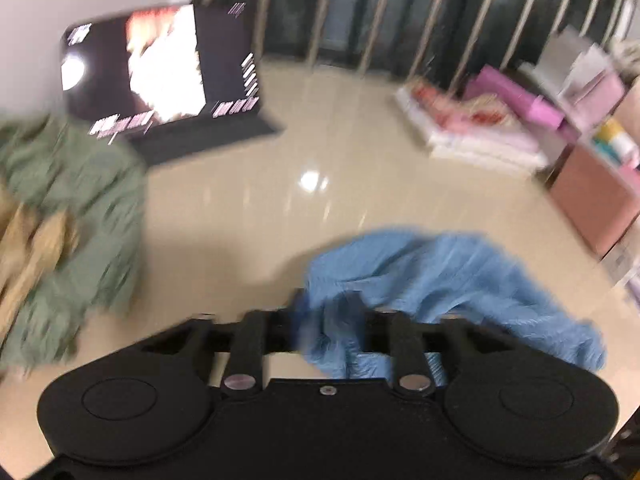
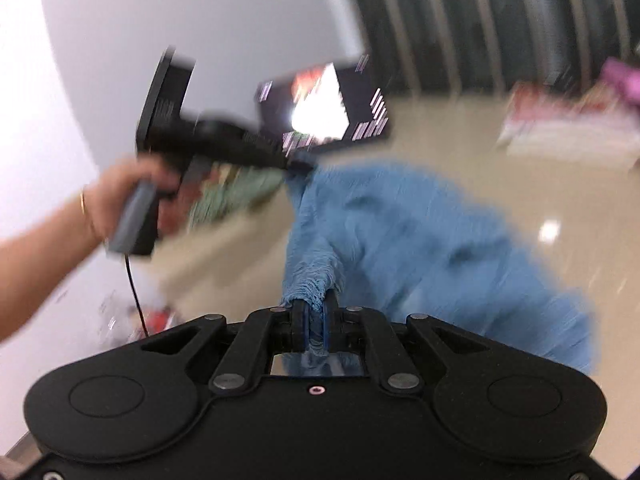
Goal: Fold clothes
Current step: 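Lift the blue garment off the pile and drop it onto the open ledge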
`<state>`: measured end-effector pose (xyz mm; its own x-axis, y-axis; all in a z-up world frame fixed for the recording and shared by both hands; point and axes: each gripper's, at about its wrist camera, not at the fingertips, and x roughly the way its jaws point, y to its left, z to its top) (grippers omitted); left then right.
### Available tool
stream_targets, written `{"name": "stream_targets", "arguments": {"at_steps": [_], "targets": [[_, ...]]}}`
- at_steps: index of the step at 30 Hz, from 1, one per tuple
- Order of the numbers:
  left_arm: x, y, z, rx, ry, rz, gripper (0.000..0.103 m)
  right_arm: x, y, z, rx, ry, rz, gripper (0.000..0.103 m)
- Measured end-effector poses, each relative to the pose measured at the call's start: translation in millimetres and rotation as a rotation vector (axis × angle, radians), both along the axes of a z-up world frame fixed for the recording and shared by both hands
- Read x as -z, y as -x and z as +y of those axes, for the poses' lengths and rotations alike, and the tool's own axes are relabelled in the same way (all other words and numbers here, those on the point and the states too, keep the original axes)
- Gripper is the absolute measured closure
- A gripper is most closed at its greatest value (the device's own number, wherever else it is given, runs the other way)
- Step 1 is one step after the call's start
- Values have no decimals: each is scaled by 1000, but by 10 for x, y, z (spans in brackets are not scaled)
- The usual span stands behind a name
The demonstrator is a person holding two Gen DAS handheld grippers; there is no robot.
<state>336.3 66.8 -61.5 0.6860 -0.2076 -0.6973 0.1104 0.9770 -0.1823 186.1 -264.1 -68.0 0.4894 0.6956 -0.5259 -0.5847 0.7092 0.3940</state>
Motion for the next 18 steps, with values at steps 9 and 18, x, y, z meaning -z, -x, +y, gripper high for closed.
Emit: {"name": "stream_targets", "arguments": {"at_steps": [9, 18], "targets": [[-138, 658, 35, 111, -44, -37, 22, -73, 308, 88, -38, -35, -30, 45], [-125, 966, -1210, 483, -237, -160, 13, -310, 424, -679, 246, -3, -108, 30]]}}
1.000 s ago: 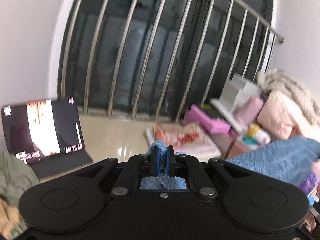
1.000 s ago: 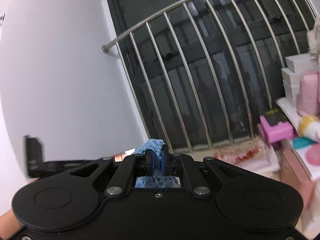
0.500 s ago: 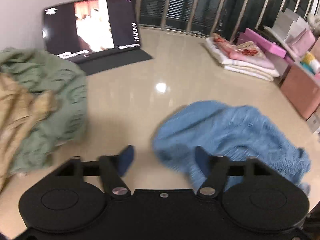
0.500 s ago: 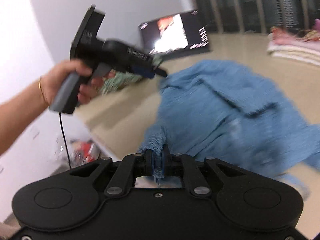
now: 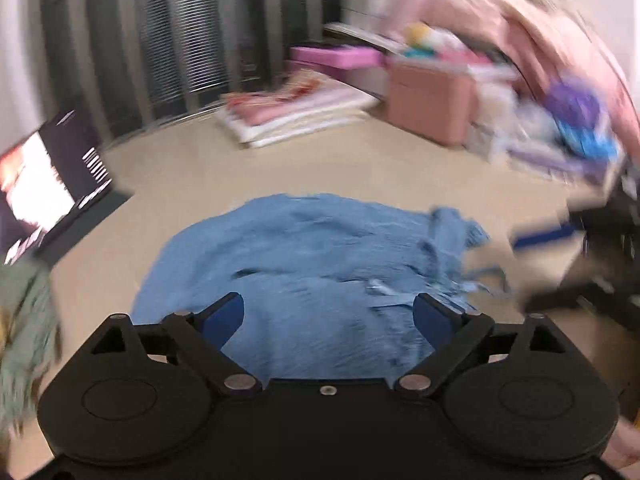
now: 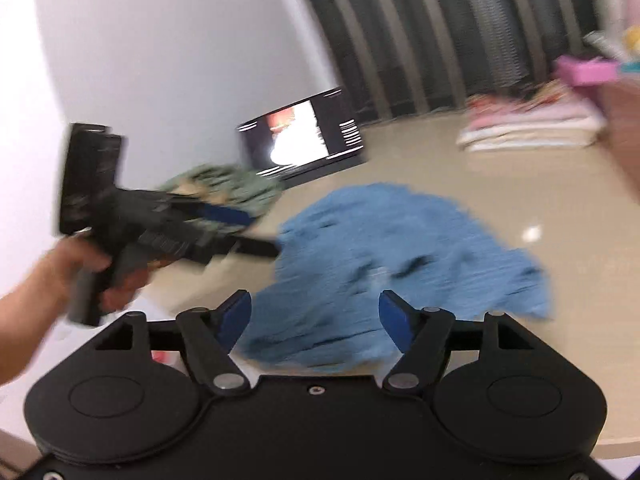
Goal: Fold clothes
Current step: 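Lift the blue garment off the pile and drop it onto the open ledge, then grasp a blue garment edge with the left gripper while the right gripper grasps another edge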
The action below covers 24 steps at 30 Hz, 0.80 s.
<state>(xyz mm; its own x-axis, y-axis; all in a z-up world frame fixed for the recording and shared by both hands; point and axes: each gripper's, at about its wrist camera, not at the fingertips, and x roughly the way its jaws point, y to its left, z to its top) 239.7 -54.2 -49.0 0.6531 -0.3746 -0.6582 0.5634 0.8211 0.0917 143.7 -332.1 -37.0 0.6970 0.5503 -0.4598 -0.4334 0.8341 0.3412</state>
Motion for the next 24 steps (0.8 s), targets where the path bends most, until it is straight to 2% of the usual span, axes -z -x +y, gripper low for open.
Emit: {"name": "stream_targets", "arguments": {"at_steps": [2, 4, 6, 7, 8, 9, 10, 11, 13, 16, 19, 22, 24], "targets": [[137, -46, -276, 23, -83, 9, 17, 15, -117, 117, 72, 174, -32, 31], [279, -69, -448, 19, -164, 5, 27, 70, -280, 323, 99, 328, -70, 31], [426, -103, -568, -25, -253, -6, 48, 152, -532, 429, 84, 405, -64, 37], [467, -140, -588, -39, -257, 9, 54, 179, -636, 452, 76, 410, -44, 40], [459, -155, -537, -44, -221, 36, 65, 215, -772, 487, 58, 401, -13, 46], [450, -169, -486, -49, -186, 62, 88, 240, -871, 511, 42, 392, 11, 61], [410, -158, -432, -57, -175, 71, 94, 264, -940, 537, 49, 395, 24, 76], [371, -147, -377, -65, -165, 78, 95, 289, -1004, 564, 61, 399, 35, 101], [311, -108, -256, -92, -186, 49, 96, 214, -1070, 548, 83, 363, 17, 101], [157, -135, 87, -173, -131, 43, 98, -9, -1021, 489, 134, 405, -93, 101], [-107, -101, 451, -225, 29, 60, 98, -307, -953, 450, 174, 476, -222, 101], [-395, 47, 556, -237, 105, -6, 98, -624, -858, 482, 170, 487, -313, 101], [-558, 132, 655, -264, 164, -46, 96, -849, -819, 470, 166, 421, -335, 101]]}}
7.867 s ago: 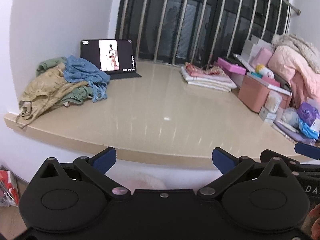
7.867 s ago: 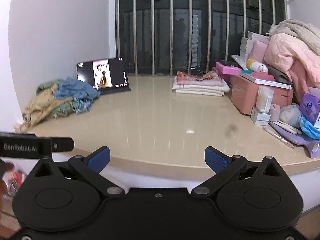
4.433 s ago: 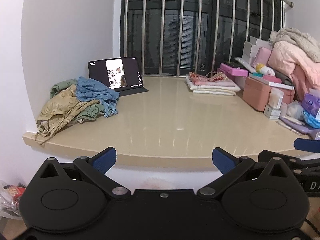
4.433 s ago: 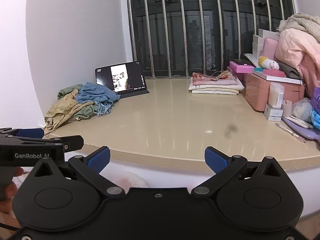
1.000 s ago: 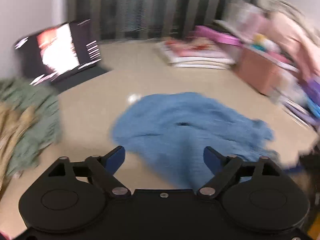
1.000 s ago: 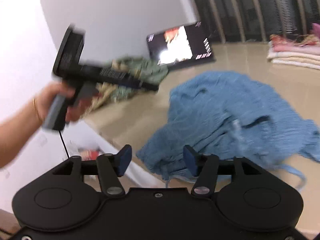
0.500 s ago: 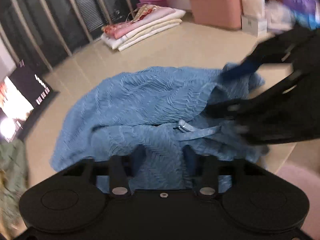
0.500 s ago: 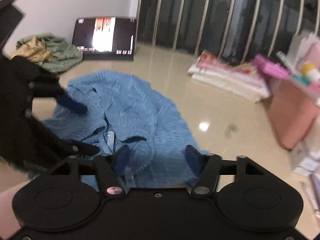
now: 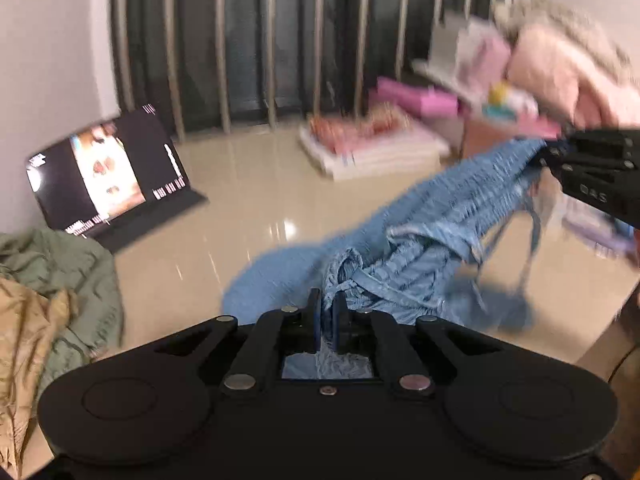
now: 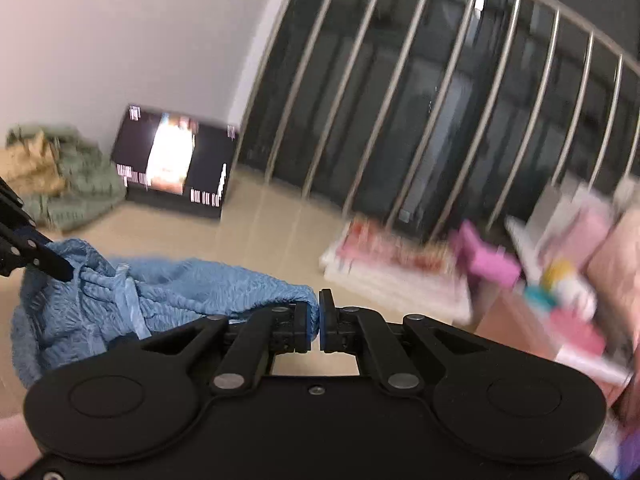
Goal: Fold clothes
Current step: 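Grasp a blue garment edge with the left gripper while the right gripper grasps another edge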
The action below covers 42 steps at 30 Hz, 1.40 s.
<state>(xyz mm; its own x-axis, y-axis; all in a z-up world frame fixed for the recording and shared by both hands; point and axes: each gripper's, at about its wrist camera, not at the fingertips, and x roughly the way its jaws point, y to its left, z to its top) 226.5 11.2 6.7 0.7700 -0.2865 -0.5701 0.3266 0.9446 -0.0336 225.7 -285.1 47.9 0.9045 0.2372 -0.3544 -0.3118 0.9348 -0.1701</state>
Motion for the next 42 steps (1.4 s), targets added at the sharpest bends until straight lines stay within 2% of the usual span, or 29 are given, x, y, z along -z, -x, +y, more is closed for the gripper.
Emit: {"name": "stream_targets", "arguments": {"at_steps": [2, 4, 6, 8, 10, 13, 14, 15, 17, 21, 23, 25, 26, 27, 28, 31, 34, 35, 39, 42], "targets": [[-134, 44, 194, -36, 125, -12, 94, -177, 12, -125, -1, -105, -1, 101], [-232, 34, 403, -90, 201, -24, 94, -325, 35, -296, 18, -196, -10, 101], [-266, 39, 574, -133, 222, -32, 94, -421, 43, -484, 60, -260, -22, 101], [-266, 0, 618, -156, 176, -33, 94, -471, 40, -629, 84, -293, -21, 101], [-239, 4, 609, -136, 140, -13, 94, -484, 30, -744, 75, -319, 0, 101], [-197, 48, 438, -40, 140, 24, 92, -508, 8, -794, -12, -379, 54, 101], [-190, 59, 368, -7, 142, 32, 83, -518, 3, -799, -45, -401, 75, 101], [-189, 85, 270, 16, 142, 21, 67, -543, -7, -783, -74, -422, 94, 101], [-199, 139, 66, 66, 148, -11, 42, -584, 11, -724, -121, -448, 120, 101], [-245, 225, -384, 175, 205, -89, 40, -644, 58, -491, -220, -481, 184, 101], [-250, 218, -573, 175, 215, -120, 40, -639, 90, -362, -266, -480, 210, 101], [-229, 188, -689, 138, 192, -152, 41, -634, 144, -257, -298, -463, 217, 101], [-210, 160, -687, 132, 185, -144, 57, -626, 179, -220, -305, -453, 214, 101], [-191, 133, -686, 125, 178, -135, 93, -620, 210, -202, -303, -440, 207, 101], [-172, 106, -682, 119, 172, -127, 99, -614, 243, -200, -287, -413, 189, 101], [-175, 77, -524, 123, 201, -118, 99, -557, 306, -216, -219, -323, 142, 100], [-309, 105, -396, 118, 204, -144, 99, -431, 300, -218, -174, -256, 137, 100], [-365, 117, -367, 114, 204, -157, 99, -366, 293, -208, -156, -231, 136, 97], [-584, 153, -257, 113, 227, -194, 99, -85, 203, -228, -144, -250, 217, 95], [-733, 195, -235, 120, 241, -220, 99, 169, 146, -226, -144, -285, 293, 86]]}}
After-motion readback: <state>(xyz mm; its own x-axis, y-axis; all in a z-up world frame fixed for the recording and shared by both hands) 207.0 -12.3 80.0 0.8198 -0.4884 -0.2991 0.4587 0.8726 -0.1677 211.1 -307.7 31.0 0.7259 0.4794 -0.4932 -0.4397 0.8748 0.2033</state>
